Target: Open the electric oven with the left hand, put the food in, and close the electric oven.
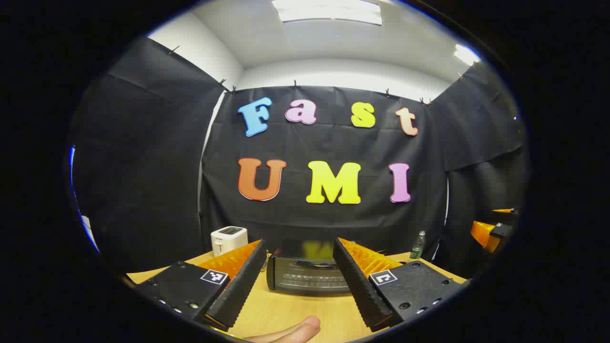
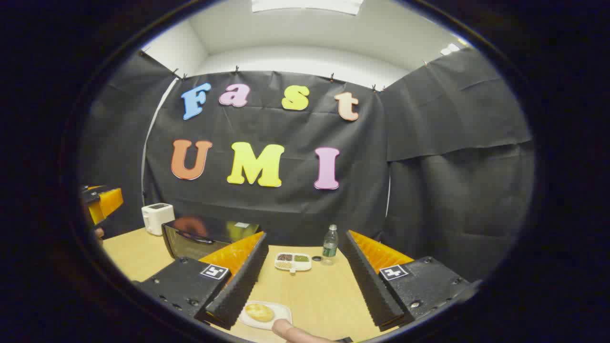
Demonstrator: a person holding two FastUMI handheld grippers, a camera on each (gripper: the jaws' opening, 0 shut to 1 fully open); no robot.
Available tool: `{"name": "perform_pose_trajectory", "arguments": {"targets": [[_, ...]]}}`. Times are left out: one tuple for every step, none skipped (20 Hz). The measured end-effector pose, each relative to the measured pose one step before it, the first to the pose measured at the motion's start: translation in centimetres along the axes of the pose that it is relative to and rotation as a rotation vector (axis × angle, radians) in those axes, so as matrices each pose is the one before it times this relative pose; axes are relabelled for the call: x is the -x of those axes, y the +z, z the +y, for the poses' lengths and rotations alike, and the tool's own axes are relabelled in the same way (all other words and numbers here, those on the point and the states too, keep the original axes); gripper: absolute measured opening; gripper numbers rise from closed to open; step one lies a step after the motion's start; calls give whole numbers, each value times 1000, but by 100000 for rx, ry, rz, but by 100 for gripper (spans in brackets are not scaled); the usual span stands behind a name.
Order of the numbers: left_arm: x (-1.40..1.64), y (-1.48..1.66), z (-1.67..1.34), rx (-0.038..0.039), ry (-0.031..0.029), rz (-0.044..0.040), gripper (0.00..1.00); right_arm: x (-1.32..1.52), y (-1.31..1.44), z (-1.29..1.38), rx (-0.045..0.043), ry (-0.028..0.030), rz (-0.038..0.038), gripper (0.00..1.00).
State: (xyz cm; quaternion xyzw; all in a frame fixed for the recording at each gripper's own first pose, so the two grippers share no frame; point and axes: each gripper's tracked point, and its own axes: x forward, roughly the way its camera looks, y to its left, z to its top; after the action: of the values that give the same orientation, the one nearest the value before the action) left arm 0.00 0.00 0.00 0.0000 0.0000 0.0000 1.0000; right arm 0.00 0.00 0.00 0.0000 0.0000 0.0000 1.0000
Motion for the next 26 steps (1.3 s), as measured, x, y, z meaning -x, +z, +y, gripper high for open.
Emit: {"name": "perform_pose_trajectory", "arguments": {"targets": [[49,-411,-539,-2275,-2251,2284,92,135,9,-480,148,-508,-528,100],[-26,-253,-452,-2365,-1964,1332,92,227,-19,-605,47,-1136,-332,100],[-208,111,-305,-1138,-1361,683,93,106,-252,-549,265,-930,-26,100],[-38,142,-188,103,-108,-210,93,128,-149,-338,109,-475,-235,100],[2,210,-113,-65,59,-588,93,175,-25,-31,-30,18,-217,100],[-20,134,-137,-209,-164,-345,93,59,14,27,46,373,-321,100],[-77,-95,-186,0,-287,-229,93,65,-152,-69,93,461,-262,100],[-13,-82,-57,10,45,442,93,50,9,133,8,573,-39,100],[-52,-205,-48,775,-44,804,93,2,-212,87,-343,665,290,100],[0,-208,-61,1055,-345,1007,93,-57,22,65,-626,575,274,100],[86,-88,-31,543,-220,824,93,47,-37,82,-459,711,68,100],[-83,34,-28,-110,-292,-5,93,41,87,68,-235,396,-173,100],[-143,118,-5,-438,-95,-359,93,-44,-28,-111,70,-45,-313,100],[-222,82,113,-483,-45,-160,93,49,74,-111,303,-210,-134,100],[-251,-24,30,-309,-31,44,93,92,-78,-48,122,-24,-215,100],[-299,-25,25,-14,88,200,93,59,81,49,-278,179,-332,100],[-442,-61,-9,-18,-173,424,93,95,19,140,-33,445,-382,100],[-515,51,-40,-65,-379,54,93,93,72,39,66,398,-644,100],[-767,-32,-8,-483,-404,128,93,35,118,24,-27,204,-448,100],[-699,-121,-74,-529,-751,447,93,85,-18,-27,-25,200,-315,100],[-738,-245,-174,-412,-724,799,93,-111,-167,-117,-306,-15,-204,100],[-846,-424,-151,-260,-1057,1339,93,-9,-142,-232,-535,-684,32,100],[-988,-357,-142,-142,-877,1298,93,-30,-206,-311,-427,-818,178,100],[-994,-427,-98,267,-932,1314,93,-73,-175,-133,-534,-466,165,100],[-1001,-444,-283,467,-1136,1016,93,-45,-210,25,-615,199,256,100],[-1076,-256,-272,172,-1115,547,93,-85,-234,45,-604,668,89,100]]}}
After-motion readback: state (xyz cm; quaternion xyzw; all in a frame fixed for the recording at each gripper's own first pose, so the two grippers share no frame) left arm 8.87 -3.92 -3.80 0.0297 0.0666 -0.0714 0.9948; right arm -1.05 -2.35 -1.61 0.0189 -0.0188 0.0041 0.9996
